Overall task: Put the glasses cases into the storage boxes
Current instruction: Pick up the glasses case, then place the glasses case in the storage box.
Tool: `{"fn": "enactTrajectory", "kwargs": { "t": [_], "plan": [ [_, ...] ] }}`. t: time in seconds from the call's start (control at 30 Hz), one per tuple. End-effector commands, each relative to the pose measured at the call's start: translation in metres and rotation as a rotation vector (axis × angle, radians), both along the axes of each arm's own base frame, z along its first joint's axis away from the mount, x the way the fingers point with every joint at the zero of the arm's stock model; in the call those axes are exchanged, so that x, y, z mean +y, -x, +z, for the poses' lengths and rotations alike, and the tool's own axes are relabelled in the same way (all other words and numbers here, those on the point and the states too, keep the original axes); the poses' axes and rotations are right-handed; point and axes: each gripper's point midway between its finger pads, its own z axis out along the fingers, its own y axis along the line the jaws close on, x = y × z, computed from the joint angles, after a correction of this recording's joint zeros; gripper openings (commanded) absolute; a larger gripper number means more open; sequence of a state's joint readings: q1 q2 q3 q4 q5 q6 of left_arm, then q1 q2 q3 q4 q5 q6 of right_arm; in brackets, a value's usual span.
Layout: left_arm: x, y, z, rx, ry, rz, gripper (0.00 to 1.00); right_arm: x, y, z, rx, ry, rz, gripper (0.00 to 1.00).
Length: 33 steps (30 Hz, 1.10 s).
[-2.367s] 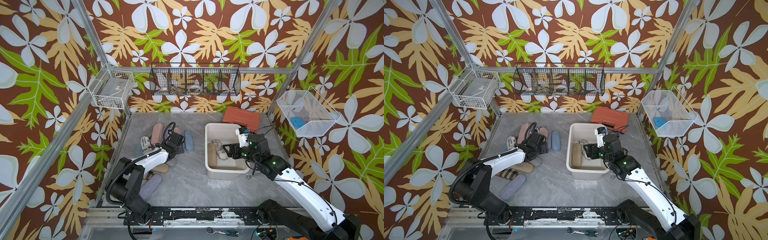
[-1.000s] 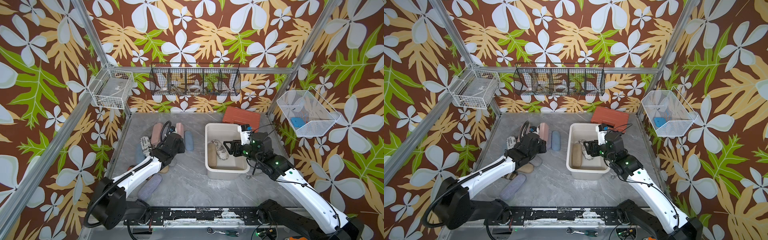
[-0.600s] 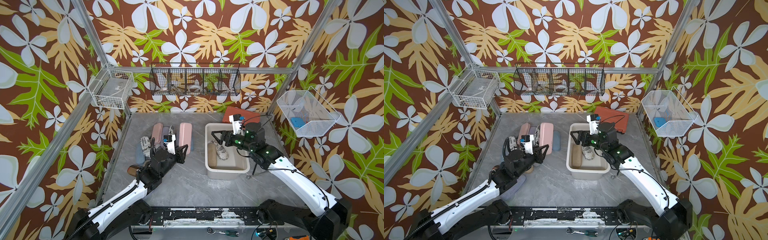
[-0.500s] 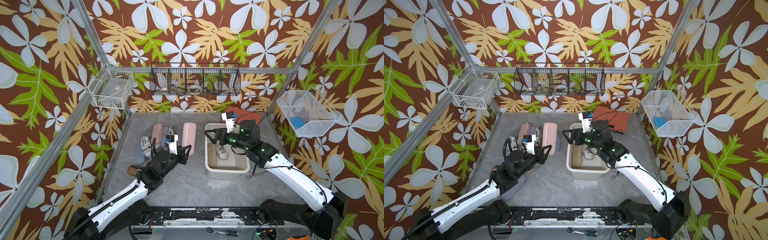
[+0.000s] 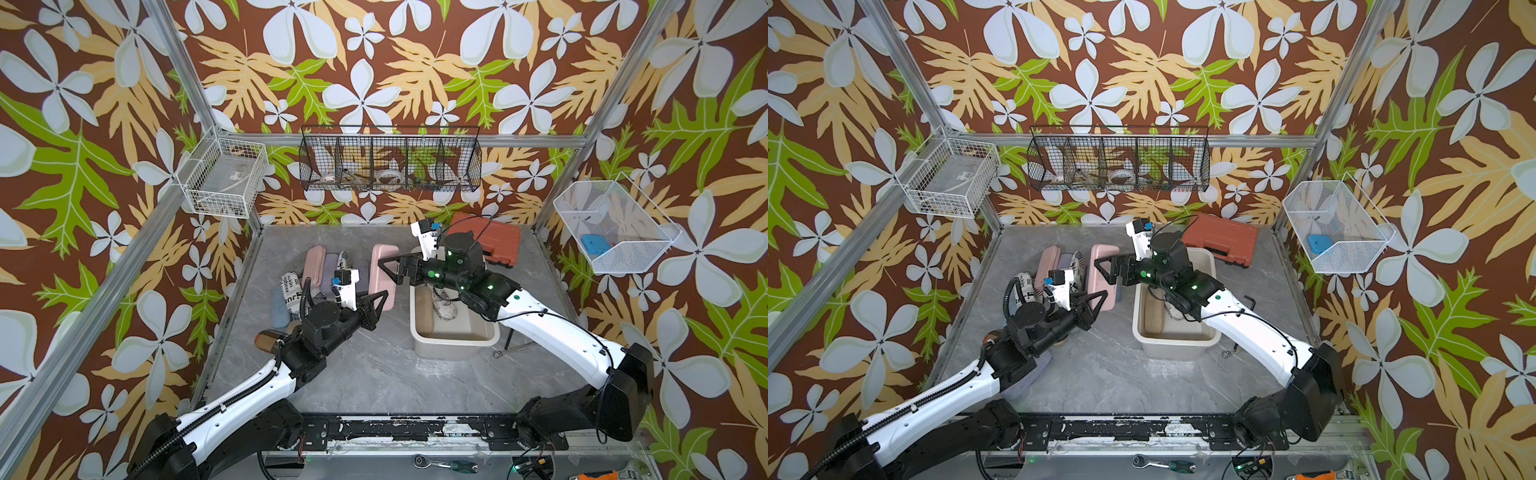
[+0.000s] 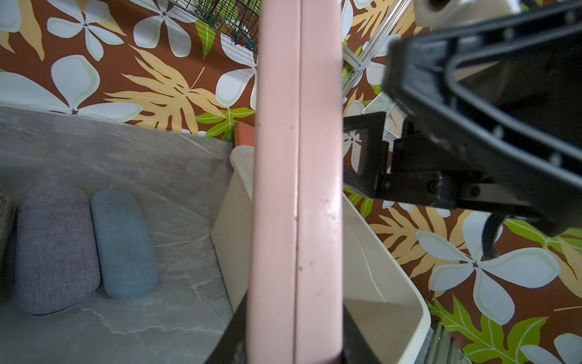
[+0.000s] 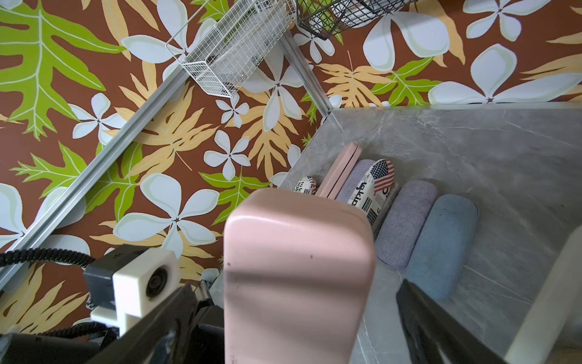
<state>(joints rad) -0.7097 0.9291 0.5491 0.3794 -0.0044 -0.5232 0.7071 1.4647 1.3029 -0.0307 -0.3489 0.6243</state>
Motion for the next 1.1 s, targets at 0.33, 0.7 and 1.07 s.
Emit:
{"fn": "enactTrajectory", "kwargs": {
  "t": [0.33, 0.7, 1.07],
  "plan": [
    [0.002, -0.003, 0.013, -0.063, 0.035, 0.022, 0.11, 0.029, -0.014, -0.024, 0.022, 0.115, -0.086, 0.78],
    [0.022, 0.001, 0.010, -0.074, 0.039, 0.093, 0.99, 0.034, -0.011, 0.004, -0.029, 0.056, -0.071, 0.59],
    [0.113, 0.024, 0.023, -0.115, 0.175, 0.423, 1.00, -0.036, -0.044, 0.029, -0.155, 0.309, -0.252, 0.58]
  ]
}}
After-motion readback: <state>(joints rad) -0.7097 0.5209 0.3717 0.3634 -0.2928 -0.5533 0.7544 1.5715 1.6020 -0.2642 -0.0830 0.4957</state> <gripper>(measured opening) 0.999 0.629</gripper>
